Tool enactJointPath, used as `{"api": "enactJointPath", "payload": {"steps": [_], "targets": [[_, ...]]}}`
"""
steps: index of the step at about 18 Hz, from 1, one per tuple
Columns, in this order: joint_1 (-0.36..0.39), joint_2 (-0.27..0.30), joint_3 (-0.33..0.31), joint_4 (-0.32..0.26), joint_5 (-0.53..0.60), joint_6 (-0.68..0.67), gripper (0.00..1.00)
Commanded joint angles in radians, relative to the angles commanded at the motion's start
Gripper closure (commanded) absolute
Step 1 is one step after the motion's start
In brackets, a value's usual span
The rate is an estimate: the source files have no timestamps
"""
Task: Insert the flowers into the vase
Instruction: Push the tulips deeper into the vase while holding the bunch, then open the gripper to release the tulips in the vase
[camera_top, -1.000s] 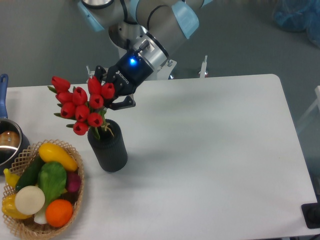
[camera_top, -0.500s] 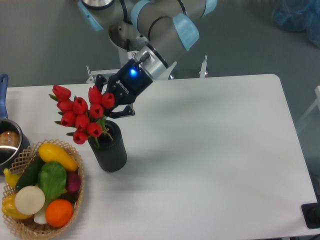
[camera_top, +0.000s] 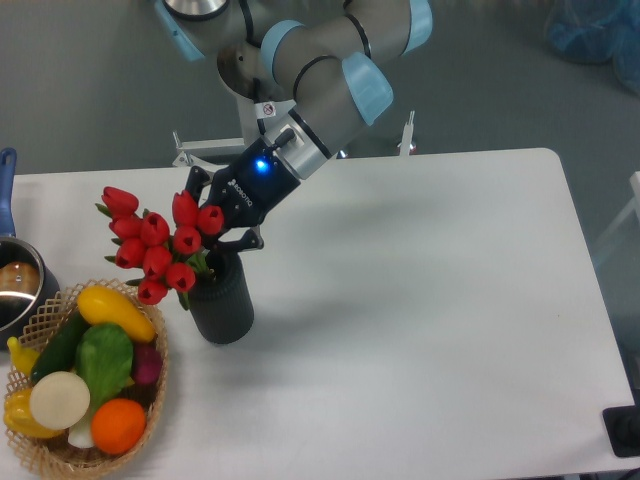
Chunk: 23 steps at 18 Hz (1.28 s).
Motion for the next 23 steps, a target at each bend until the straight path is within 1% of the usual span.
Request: {"api": "enactJointPath", "payload": {"steps": [2,3,5,7,8,9,10,14,20,23], "targets": [[-0.006,0.000,-0.014,-0.003,0.014,0.008,0.69],[-0.008,0.002,-0.023,-0.003,0.023,0.020,0.65],[-0.008,0.011,-0.031,-0.003,0.041,0.029,0.47],[-0.008,0.012,-0.034,-0.005,0.042,0.029,0.40],[-0.008,0.012,-0.035,-0.003,0.043,0.029,0.31],[-0.008,0.014,-0.038,-0.005,0.046,0.031,0.11],[-0.008,0.018,-0.041,-0.005,0.058,0.031,0.00],[-0.006,0.043,-0.057,-0.005,0.106,0.032,0.00],[0.009,0.113,-0.080,-0.006,0.124,0.031,0.00],[0.015,0.124,-0.077,-0.005,0.161,0.031,0.00]]}}
